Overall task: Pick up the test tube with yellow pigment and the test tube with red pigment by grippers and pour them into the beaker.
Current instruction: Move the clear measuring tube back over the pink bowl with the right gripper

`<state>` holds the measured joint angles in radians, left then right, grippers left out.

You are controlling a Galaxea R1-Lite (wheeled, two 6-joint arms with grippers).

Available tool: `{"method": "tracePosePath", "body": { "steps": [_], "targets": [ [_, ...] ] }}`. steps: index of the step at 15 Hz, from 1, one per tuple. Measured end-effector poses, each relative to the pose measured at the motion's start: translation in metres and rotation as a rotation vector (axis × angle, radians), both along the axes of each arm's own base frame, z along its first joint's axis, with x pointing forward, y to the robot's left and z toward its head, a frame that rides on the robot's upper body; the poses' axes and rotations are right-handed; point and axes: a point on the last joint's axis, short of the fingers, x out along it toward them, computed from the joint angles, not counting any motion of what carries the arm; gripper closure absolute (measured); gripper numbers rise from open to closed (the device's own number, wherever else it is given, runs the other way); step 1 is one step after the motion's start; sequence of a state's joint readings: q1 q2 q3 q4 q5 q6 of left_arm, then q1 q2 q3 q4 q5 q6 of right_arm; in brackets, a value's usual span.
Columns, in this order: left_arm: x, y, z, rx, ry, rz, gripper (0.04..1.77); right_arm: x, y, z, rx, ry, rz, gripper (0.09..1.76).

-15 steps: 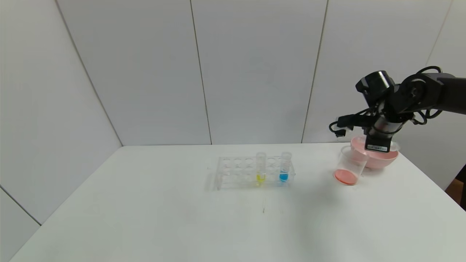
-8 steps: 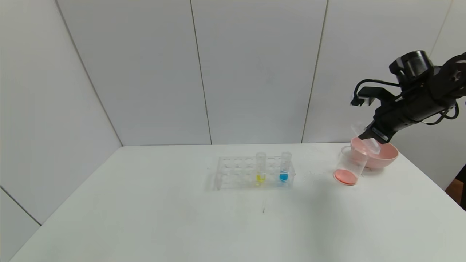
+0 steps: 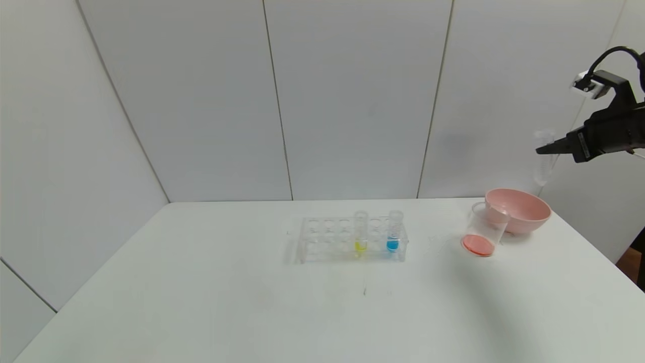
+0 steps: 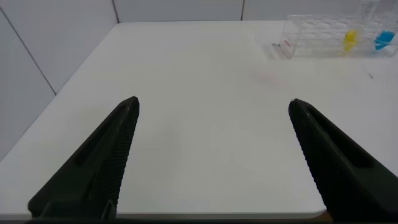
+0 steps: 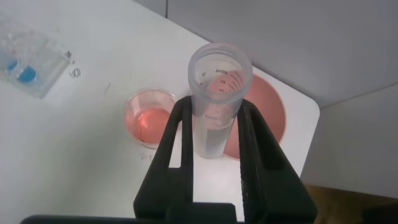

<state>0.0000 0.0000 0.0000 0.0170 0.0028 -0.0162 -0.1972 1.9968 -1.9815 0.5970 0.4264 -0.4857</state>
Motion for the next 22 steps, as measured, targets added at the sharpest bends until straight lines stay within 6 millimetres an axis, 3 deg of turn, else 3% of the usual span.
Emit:
{"method": "tracePosePath", "body": {
  "steps": [3, 9, 12, 16, 22],
  "targets": [
    [0.0, 0.0, 0.0, 0.0, 0.0, 0.0, 0.09, 0.012, -0.022, -0.003, 0.12, -0.071, -0.09, 1.36],
    [0.0, 0.0, 0.0, 0.0, 0.0, 0.0, 0.09, 0.045, -0.034, -0.045, 0.192, -0.253, -0.175, 1.36],
    [0.0, 0.0, 0.0, 0.0, 0.0, 0.0, 0.09, 0.054, -0.038, -0.081, 0.191, -0.226, -0.213, 1.36],
    [0.0, 0.0, 0.0, 0.0, 0.0, 0.0, 0.09, 0.063, -0.048, -0.115, 0.194, -0.21, -0.235, 1.36],
    [0.0, 0.0, 0.0, 0.0, 0.0, 0.0, 0.09, 0.066, -0.056, -0.135, 0.198, -0.174, -0.254, 1.36]
  ]
}}
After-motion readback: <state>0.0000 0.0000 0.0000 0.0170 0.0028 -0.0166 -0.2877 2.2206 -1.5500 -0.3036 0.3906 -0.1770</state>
